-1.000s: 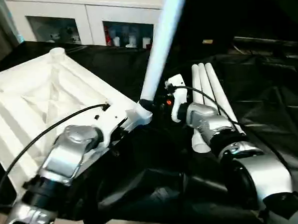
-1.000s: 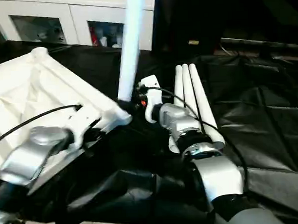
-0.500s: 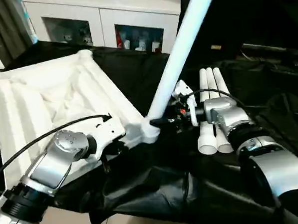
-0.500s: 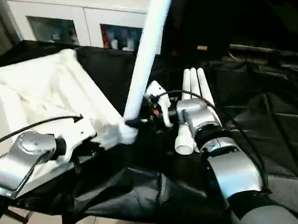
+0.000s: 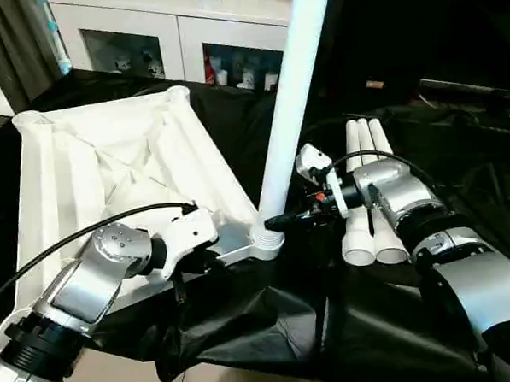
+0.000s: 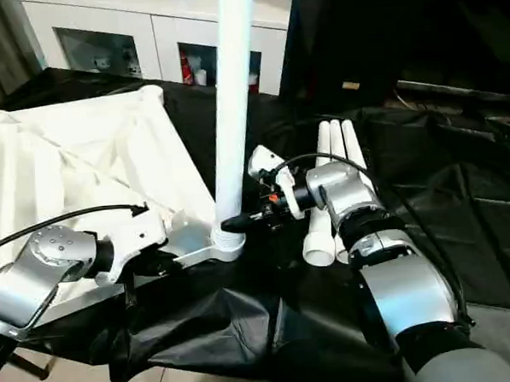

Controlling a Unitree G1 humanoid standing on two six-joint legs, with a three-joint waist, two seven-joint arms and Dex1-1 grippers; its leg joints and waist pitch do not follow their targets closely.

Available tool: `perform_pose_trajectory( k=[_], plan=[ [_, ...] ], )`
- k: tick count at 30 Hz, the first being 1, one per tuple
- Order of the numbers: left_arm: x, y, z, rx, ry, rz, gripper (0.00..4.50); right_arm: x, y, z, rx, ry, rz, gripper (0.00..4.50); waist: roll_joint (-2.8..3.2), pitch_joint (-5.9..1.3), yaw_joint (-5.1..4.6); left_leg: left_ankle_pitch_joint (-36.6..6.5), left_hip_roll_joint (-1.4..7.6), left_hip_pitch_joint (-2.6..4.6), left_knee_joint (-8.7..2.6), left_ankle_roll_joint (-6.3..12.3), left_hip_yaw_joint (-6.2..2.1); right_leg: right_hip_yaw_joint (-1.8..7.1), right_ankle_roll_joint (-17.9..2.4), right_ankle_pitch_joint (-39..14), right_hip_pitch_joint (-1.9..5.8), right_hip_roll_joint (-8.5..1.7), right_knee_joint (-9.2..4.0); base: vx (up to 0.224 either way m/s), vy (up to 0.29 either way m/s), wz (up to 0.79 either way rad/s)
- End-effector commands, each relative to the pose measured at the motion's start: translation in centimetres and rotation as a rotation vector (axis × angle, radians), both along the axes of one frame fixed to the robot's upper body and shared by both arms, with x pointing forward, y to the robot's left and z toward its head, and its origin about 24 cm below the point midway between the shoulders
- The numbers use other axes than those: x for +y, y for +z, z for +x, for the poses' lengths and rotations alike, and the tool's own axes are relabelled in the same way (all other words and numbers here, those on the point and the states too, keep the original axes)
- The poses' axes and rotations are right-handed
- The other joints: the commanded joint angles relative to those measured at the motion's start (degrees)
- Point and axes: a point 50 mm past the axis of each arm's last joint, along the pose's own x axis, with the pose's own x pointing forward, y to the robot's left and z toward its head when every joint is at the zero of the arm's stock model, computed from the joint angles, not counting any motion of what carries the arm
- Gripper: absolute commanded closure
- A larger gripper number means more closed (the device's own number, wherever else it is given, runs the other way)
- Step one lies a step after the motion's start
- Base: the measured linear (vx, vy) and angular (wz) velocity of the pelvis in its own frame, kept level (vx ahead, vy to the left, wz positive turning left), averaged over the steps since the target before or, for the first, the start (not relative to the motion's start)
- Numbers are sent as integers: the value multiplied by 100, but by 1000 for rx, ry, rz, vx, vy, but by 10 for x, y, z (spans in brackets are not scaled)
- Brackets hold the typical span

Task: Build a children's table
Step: Insert table leg to table base

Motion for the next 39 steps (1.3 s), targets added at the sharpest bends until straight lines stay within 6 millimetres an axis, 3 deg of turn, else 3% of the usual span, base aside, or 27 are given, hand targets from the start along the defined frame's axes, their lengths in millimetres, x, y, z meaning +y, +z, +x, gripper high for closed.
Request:
perform_pose_trajectory(
  k=[1, 8, 10, 13, 14, 16, 18, 19, 22, 26, 29, 30, 34, 36, 39],
  plan=[
    [-35, 21, -5, -61, -222, -103, 450, 5, -43, -22, 176, 68, -142, 255, 140, -325, -46, -1117, 178, 47, -380, 3, -8, 239, -1515, -340, 206, -409, -355, 0, 0, 0],
    [-34, 20, -2, -76, -212, -87, 450, 2, -51, -31, 192, 137, -165, 255, 147, -314, -33, -1140, 178, 53, -380, 31, -5, 239, -1516, -311, 198, -404, -361, 0, 0, 0],
    [-34, 19, 0, -76, -192, -91, 450, 3, -54, -30, 173, 93, -149, 255, 145, -292, -37, -1314, 176, 56, -397, -4, -9, 244, -1471, -573, 190, -407, -391, 0, 0, 0],
    [-36, 20, 6, -75, -124, -118, 450, 8, -60, -24, 115, -83, -129, 255, 133, -287, -46, -1425, 172, 67, -415, -59, -15, 251, -1399, -814, 180, -411, -419, 0, 0, 0],
    [-38, 20, 10, -76, -82, -133, 450, 10, -63, -21, 99, -189, -116, 255, 138, -251, -70, -1671, 162, 70, -446, -134, -31, 253, -1290, -1273, 161, -414, -459, 0, 0, 0],
    [-41, 21, 16, -80, -19, -148, 450, 12, -69, -18, 104, -330, -103, 256, 140, -246, -111, -1961, 154, 116, -463, -284, -72, 269, -1047, -2060, 130, -462, -544, 0, 0, 0],
    [-44, 20, 24, -85, 60, -158, 450, 16, -76, -17, 121, -470, -96, 257, 121, -246, -197, -2082, 152, 67, -492, -307, -109, 253, -968, -2139, 163, -438, -536, 0, 0, 0],
    [-46, 19, 29, -85, 120, -160, 450, 21, -81, -18, 140, -549, -89, 257, 131, -244, -202, -2201, 142, 112, -486, -317, -106, 251, -904, -2321, 117, -436, -574, 0, 0, 0],
    [-56, 13, 42, -66, 277, -166, 450, 37, -92, -22, 207, -725, -68, 257, 157, -243, -249, -2411, 112, 151, -479, -365, -125, 239, -774, -2726, 76, -445, -632, 0, 0, 0],
    [-71, 5, 51, -45, 388, -165, 450, 65, -97, -27, 296, -862, -9, 257, 148, -248, -307, -2579, 84, 146, -474, -286, -154, 212, -557, -3069, 41, -445, -711, -14, 2, -3],
    [-72, 4, 53, -60, 416, -143, 450, 75, -95, -29, 313, -866, 7, 257, 162, -239, -295, -2840, 79, 215, -464, -250, -159, 186, -490, -3248, -31, -433, -767, 0, 0, 0],
    [-72, 3, 53, -65, 423, -133, 450, 80, -94, -30, 314, -864, 7, 257, 137, -234, -302, -2911, 75, 217, -471, -223, -161, 169, -451, -3312, -33, -429, -788, 0, 0, 0],
    [-69, 1, 54, -65, 448, -109, 450, 92, -93, -33, 304, -844, -8, 257, 169, -252, -315, -2854, 99, 151, -547, -228, -203, 130, -467, -3019, 42, -445, -772, 0, 0, 0],
    [-66, 0, 54, -64, 457, -101, 450, 94, -93, -33, 291, -839, -15, 257, 158, -251, -311, -2789, 103, 136, -550, -235, -192, 145, -526, -2850, 35, -450, -760, 0, 0, 0],
    [-64, -1, 53, -65, 462, -97, 450, 94, -92, -33, 265, -830, -23, 257, 165, -225, -312, -3023, 88, 210, -526, -242, -177, 142, -510, -3070, -37, -444, -807, 0, 0, 0]
  ],
)
